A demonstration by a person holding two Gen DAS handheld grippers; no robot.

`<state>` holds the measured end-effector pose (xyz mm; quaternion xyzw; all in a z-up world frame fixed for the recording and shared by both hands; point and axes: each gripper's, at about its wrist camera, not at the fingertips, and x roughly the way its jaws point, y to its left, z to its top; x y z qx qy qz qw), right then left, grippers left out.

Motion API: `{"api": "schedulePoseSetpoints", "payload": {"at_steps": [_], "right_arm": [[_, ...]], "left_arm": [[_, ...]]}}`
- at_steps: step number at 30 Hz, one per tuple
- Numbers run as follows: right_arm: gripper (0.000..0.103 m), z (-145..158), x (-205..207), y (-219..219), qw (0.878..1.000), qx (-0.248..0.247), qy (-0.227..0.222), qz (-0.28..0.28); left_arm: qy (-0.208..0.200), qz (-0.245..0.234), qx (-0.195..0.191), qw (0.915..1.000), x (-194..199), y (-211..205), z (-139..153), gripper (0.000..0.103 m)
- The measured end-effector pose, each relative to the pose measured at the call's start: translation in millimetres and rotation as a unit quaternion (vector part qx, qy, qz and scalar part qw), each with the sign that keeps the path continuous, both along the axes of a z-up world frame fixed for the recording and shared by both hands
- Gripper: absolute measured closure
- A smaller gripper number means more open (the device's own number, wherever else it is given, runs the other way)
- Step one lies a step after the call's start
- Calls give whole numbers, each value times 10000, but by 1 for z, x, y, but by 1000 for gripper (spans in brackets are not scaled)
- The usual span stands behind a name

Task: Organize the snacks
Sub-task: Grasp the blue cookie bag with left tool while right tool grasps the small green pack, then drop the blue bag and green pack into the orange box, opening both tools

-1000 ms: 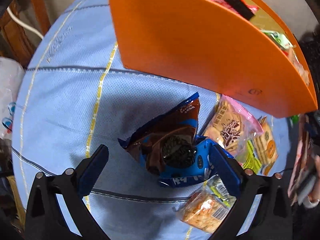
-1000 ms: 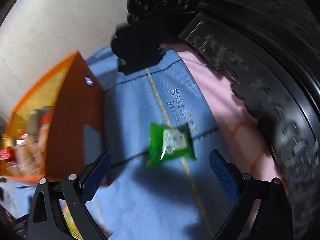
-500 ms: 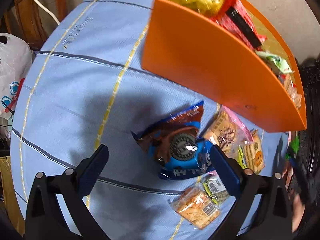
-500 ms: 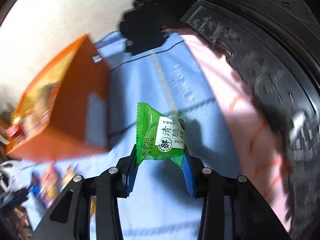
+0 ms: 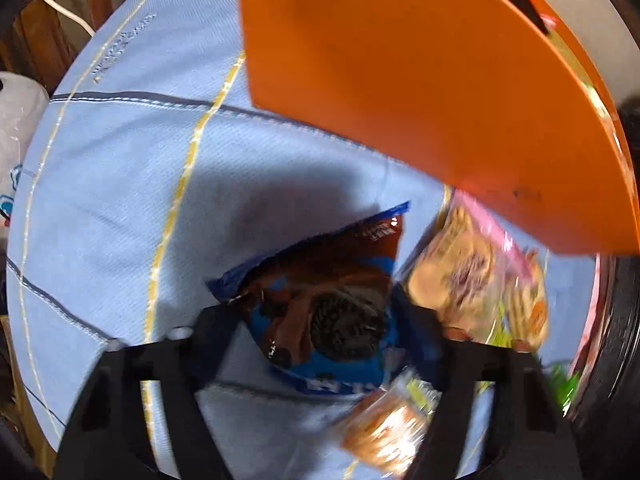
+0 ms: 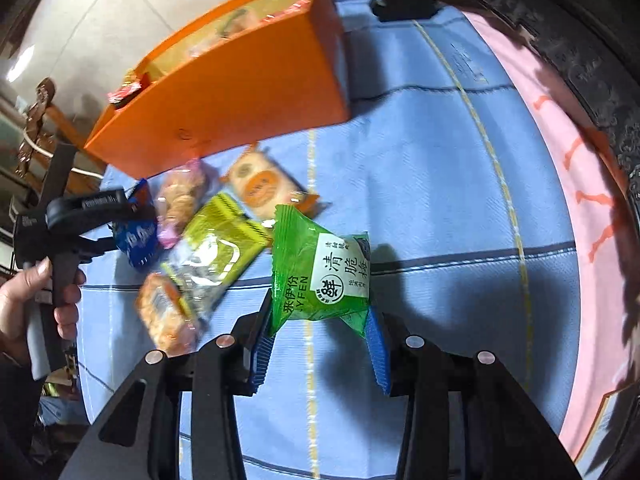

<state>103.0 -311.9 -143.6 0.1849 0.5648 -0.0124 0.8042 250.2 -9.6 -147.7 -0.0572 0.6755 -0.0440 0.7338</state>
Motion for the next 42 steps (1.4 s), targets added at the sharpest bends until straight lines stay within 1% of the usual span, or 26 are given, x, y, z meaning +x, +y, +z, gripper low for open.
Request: {"api": "schedulePoseSetpoints", "payload": {"at_steps": [3,5,8,11,13,16,17,19,20,23,25,27,29,31,32,33,34,35,36,37,39,40,42], "right_arm": [[61,13,4,11,9997,13,-173,168],[61,20,10,19,9991,30,-267,315],[61,32,21,36,9975,87,-409,563],[61,41,30,50,9956,122,-518,777],[61,52,36,58,9937,136,-653,903],[61,71,47,59,9912,99,-905,962],[61,79,54,57,9902,45,-1031,936],[61,89,63,47,9893,33,-1180,862],[61,98,72,42,9882,17,-1291,822],[60,114,96,33,9857,-89,-1504,752],[60,122,113,26,9841,-78,-1638,684],[60,128,130,21,9831,-118,-1724,604],[59,130,150,14,9822,-140,-1803,499],[58,129,168,8,9833,-172,-1773,376],[56,128,178,4,9826,-155,-1829,286],[51,127,183,1,9824,-144,-1851,200],[32,125,189,-3,9829,-153,-1835,63],[24,123,189,-7,9826,-227,-1838,-129],[18,123,188,-7,9811,-271,-1901,-245],[15,122,185,-7,9797,-288,-1965,-265],[14,116,177,-5,9810,-309,-1909,-146],[14,112,172,-4,9822,-318,-1843,-146],[14,103,160,-5,9846,-236,-1726,-168]], "left_arm": [[-16,-115,-200,9997,-25,19,10,51],[-215,-242,-30,9995,-43,31,21,51],[-335,-248,-57,9991,-63,49,34,51],[-430,-253,-61,9987,-69,59,49,51],[-547,-266,-133,9981,-68,62,64,51],[-750,-299,-412,9959,-48,58,94,51],[-828,-311,-441,9951,-43,54,98,50],[-1103,-399,-486,9919,-22,46,119,50],[-1191,-458,-500,9906,-14,35,122,50],[-1505,-638,-517,9852,19,2,146,50],[-1596,-714,-475,9834,40,-20,154,50],[-1681,-818,-524,9810,58,-40,162,50],[-1724,-895,-459,9799,76,-59,165,50],[-1758,-961,-462,9786,92,-75,163,49],[-1773,-976,-396,9785,100,-85,161,46],[-1783,-972,-318,9786,107,-93,158,26],[-1813,-967,-188,9785,113,-100,155,13],[-1917,-941,-71,9769,114,-104,156,5],[-1993,-951,-24,9753,112,-105,157,5],[-2035,-1021,-30,9737,108,-105,156,5],[-2012,-1192,-13,9723,99,-105,152,5],[-1971,-1231,112,9726,95,-104,148,5],[-1867,-1246,234,9742,84,-97,141,5]]}}
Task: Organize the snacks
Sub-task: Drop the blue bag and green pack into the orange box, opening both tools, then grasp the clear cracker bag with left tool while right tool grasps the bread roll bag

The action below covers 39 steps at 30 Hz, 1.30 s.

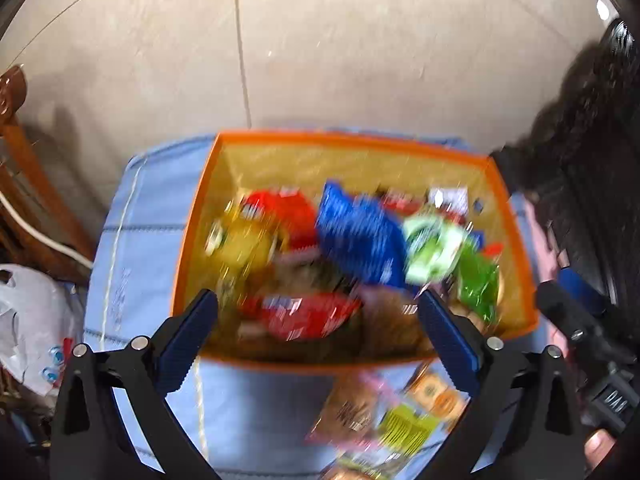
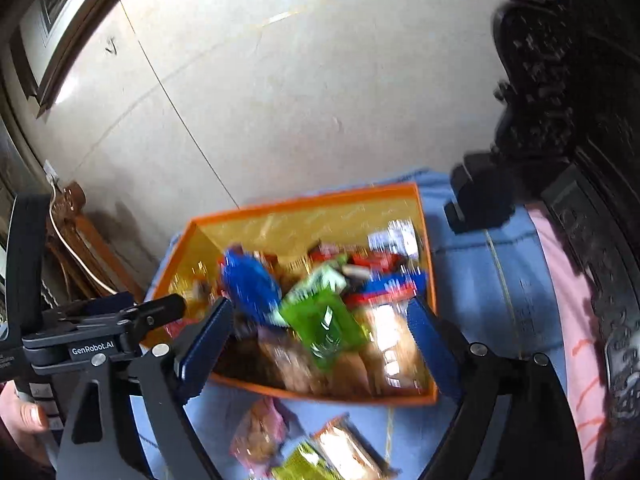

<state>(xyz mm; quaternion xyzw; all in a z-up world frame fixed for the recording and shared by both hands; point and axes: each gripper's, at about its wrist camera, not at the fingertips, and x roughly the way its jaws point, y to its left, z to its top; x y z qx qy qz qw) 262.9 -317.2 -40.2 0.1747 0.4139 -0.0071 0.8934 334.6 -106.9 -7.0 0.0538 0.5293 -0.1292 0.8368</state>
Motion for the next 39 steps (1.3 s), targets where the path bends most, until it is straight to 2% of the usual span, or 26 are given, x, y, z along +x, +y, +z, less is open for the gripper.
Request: {"api": "schedulePoseSetpoints", "payload": {"at_steps": [4,13,17,21,27,34,35,36,39], "right_arm": [[9,-18,-33,-2,9993,139,334,-52],[8,-74,-112,1,9907,343,1315,-73],[8,-91,-135,4,9855,474,1623,-109],[8,-94,-148,8,9840,474,1714,-64],[7,-96,-162,10,9827,526,1773,-53],[7,-102,-170,8,9801,507,1919,-105],[7,-102,-169,9,9799,489,1931,-80],[7,-103,-166,11,9801,439,1936,-18],[7,-104,-151,23,9822,133,1850,285]], "left_arm": [[234,-3,18,9997,-27,19,-20,5],[994,-38,345,9944,-101,42,-85,5],[1194,-548,604,9895,-140,31,-114,5],[1234,-1011,763,9842,-168,13,-133,5],[1270,-1218,704,9819,-179,1,-148,4],[1465,-1220,948,9771,-182,-3,-177,4],[1420,-1177,825,9794,-182,1,-175,8],[1360,-1115,783,9813,-182,6,-172,20],[1318,-895,614,9853,-177,26,-164,23]]}}
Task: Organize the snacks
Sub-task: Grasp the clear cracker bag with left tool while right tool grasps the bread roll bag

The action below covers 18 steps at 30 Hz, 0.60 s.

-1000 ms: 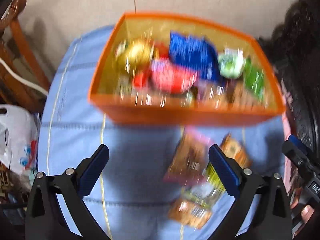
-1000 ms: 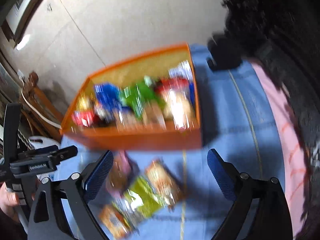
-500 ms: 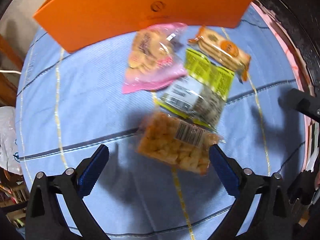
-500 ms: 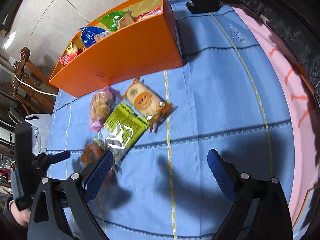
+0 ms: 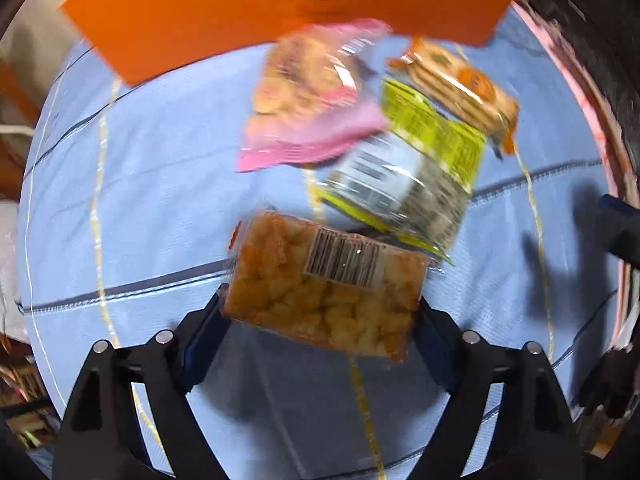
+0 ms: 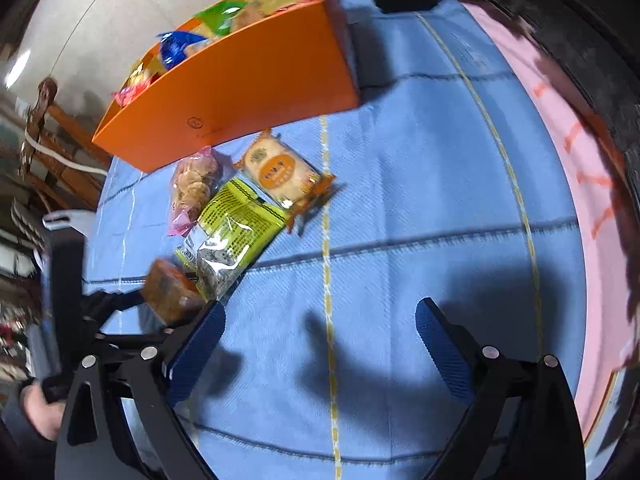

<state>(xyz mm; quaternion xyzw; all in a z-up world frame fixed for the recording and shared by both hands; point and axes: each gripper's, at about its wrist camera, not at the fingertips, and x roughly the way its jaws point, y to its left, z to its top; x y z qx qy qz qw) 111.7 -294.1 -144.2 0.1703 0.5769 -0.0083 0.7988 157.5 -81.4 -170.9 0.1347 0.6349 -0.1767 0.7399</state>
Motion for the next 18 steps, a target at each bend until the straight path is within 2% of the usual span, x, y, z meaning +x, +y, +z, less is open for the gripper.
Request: {"api": "schedulePoseSetpoints", "payload": {"at_steps": [6,8,9,10,14,16,18], "right_arm": [[9,0,60,21,9958,-549,-399,619],[27,-7,81,26,9936,-730,-334,792],[48,-14,92,28,9917,-899,-200,898],[58,-23,103,32,9879,-1171,17,1014],[50,-41,117,41,9834,-1197,250,1343],[41,-44,117,47,9802,-1282,150,1499],[43,-44,118,48,9776,-1391,101,1578]], "left_arm": [[62,485,-56,9988,11,44,5,23],[141,585,-19,9982,15,54,-1,23],[218,664,2,9976,16,59,-6,23],[292,709,2,9971,16,64,-11,23],[231,643,36,9977,15,68,-13,21],[195,613,73,9979,16,66,-16,20],[132,581,162,9981,15,56,-15,19]]}}
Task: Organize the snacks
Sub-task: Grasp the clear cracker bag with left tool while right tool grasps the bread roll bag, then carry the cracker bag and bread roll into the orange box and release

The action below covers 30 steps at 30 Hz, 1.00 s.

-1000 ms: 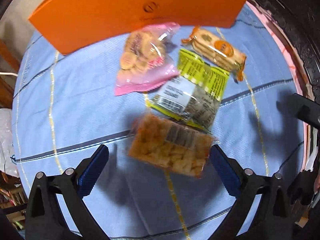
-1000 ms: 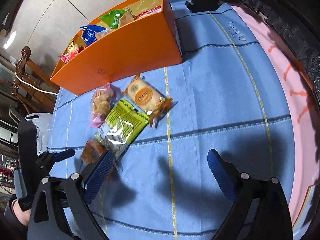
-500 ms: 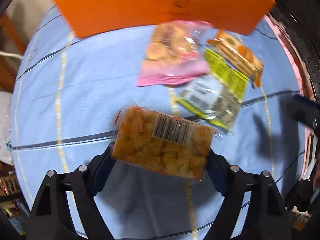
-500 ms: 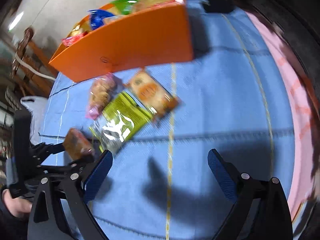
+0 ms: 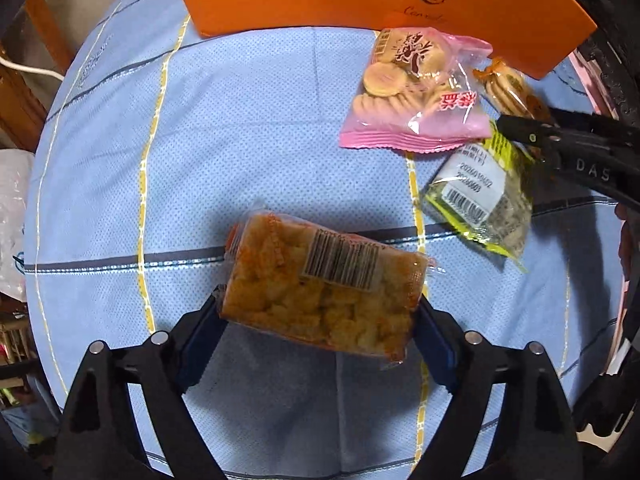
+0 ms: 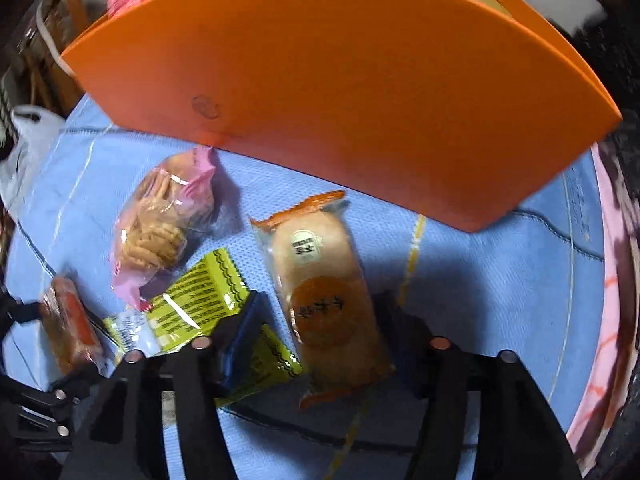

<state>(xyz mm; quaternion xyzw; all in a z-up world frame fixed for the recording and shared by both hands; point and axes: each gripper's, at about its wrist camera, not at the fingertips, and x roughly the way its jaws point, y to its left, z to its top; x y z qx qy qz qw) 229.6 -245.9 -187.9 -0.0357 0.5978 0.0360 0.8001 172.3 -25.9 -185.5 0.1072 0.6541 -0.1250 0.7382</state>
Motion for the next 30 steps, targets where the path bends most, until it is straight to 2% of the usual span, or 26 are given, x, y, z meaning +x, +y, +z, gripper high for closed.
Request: {"api": "schedulePoseSetpoints", "payload": {"at_steps": [2,3,7,9,14,18,22,30], "right_arm": [[65,5,1,-6,9999,-60,31,-130],[67,9,0,-10,9998,6,31,-211],[68,36,-20,-37,9969,410,-244,-631],[67,50,-36,-49,9922,875,-297,-839],[67,69,-68,-64,9824,1491,-333,-1076],[67,72,-91,-59,9797,1647,-325,-1097],[67,81,-90,-43,9787,1737,-434,-1005],[67,128,-72,-39,9742,1846,-1017,-802]], "left_arm": [[-46,-17,81,10000,0,-2,-1,18],[-38,-2,84,10000,-1,-4,-1,18],[61,57,57,9999,1,-5,2,20],[56,149,-73,9998,7,-1,8,21],[-314,102,-179,9993,15,9,43,21],[-628,57,-217,9978,17,8,75,21],[-791,63,-237,9966,16,4,101,21],[-1152,113,-360,9926,35,-10,142,21]]}}
